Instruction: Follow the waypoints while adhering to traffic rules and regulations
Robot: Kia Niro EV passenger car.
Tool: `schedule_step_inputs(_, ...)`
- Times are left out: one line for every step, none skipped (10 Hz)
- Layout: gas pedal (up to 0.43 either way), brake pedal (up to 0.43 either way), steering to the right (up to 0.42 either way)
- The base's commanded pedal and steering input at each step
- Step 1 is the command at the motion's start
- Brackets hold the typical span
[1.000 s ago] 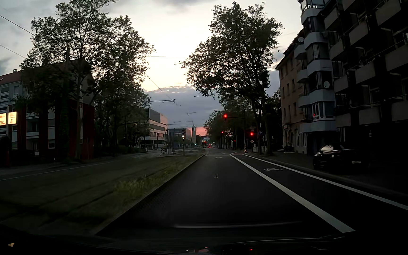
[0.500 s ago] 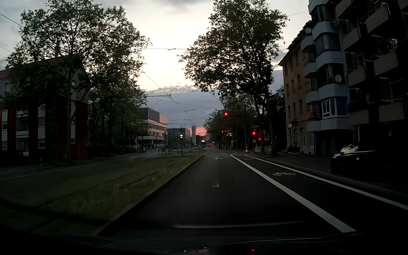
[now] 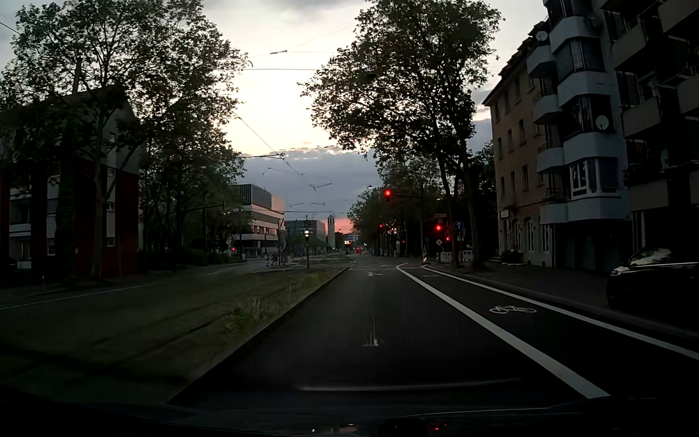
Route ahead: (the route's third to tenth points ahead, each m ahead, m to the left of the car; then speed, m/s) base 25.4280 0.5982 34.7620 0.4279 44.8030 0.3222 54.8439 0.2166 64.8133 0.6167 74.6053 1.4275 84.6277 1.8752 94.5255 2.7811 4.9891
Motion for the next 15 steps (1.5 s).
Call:
schedule_step_inputs(0.000,0.000,0.001)
schedule_step_inputs(0.000,0.000,0.001)
schedule_step_inputs(0.000,0.000,0.002)
schedule_step_inputs(0.000,0.000,0.003)
schedule_step_inputs(0.000,0.000,0.004)
schedule_step_inputs(0.000,0.000,0.004)
schedule_step_inputs(0.000,0.000,0.004)
schedule_step_inputs(0.000,0.000,0.004)
schedule_step_inputs(0.000,0.000,0.005)
schedule_step_inputs(0.000,0.000,0.005)
schedule_step_inputs(0.000,0.000,0.006)
schedule_step_inputs(0.000,0.000,0.006)
schedule_step_inputs(0.000,0.000,0.006)
schedule_step_inputs(0.000,0.000,0.006)
schedule_step_inputs(0.000,0.000,0.006)
